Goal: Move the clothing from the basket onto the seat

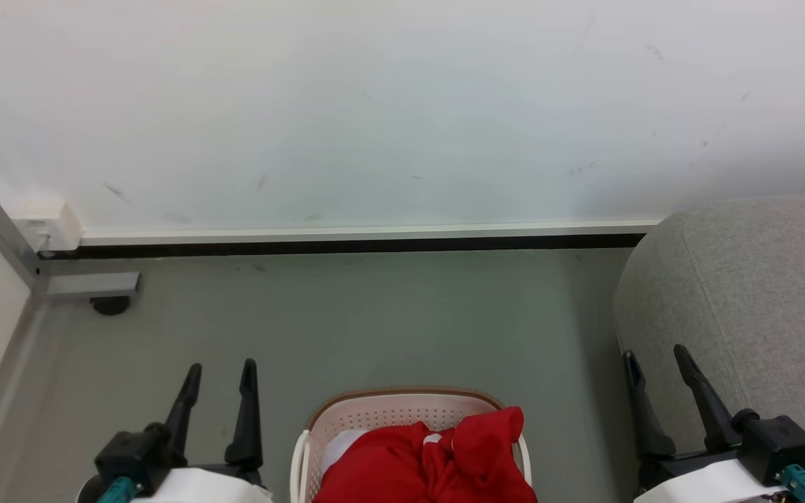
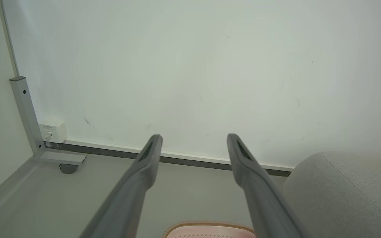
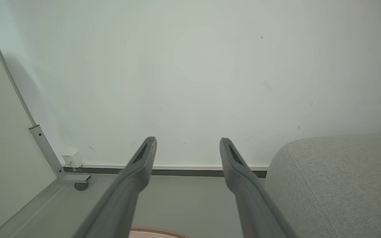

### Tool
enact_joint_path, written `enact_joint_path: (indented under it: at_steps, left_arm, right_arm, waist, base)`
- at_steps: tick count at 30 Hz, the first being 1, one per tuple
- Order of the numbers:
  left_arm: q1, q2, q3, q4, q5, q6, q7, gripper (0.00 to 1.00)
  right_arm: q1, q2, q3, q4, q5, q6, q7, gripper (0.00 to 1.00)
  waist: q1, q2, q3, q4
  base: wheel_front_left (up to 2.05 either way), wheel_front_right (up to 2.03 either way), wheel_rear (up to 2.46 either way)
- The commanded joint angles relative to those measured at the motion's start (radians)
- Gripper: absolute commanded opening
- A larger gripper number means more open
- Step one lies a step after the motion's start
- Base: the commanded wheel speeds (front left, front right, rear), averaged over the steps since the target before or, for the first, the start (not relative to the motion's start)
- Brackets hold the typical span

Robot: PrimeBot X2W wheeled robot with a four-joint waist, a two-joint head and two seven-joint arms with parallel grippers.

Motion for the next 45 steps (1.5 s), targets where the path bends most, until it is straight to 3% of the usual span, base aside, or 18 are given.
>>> enact_joint_path:
  at_steps: [1,20,45]
  left_arm:
    - [-0.002,0.008,0.000,-0.009,0.027,0.000,-0.012,1.00]
    - [-0.003,0.009,-0.016,0.015,0.093,0.000,-0.043,1.00]
    - [-0.007,0.009,-0.013,0.031,0.050,-0.010,-0.042,1.00]
  right_arm:
    - [-0.013,0.000,0.002,-0.007,-0.014,-0.002,-0.007,1.00]
    - [-0.016,-0.001,0.032,-0.003,-0.111,-0.002,-0.042,1.00]
    - [-0.017,-0.001,0.030,0.006,-0.081,-0.002,-0.038,1.00]
  waist:
    - [0.0000,0.0000,0.000,-0.001]
    - [0.0000,0.0000,0.001,-0.005]
    - [0.0000,0.0000,0.001,-0.006]
  base:
    - [0.00,0.00,0.00]
    - [0.00,0.00,0.00]
    - [0.00,0.00,0.00]
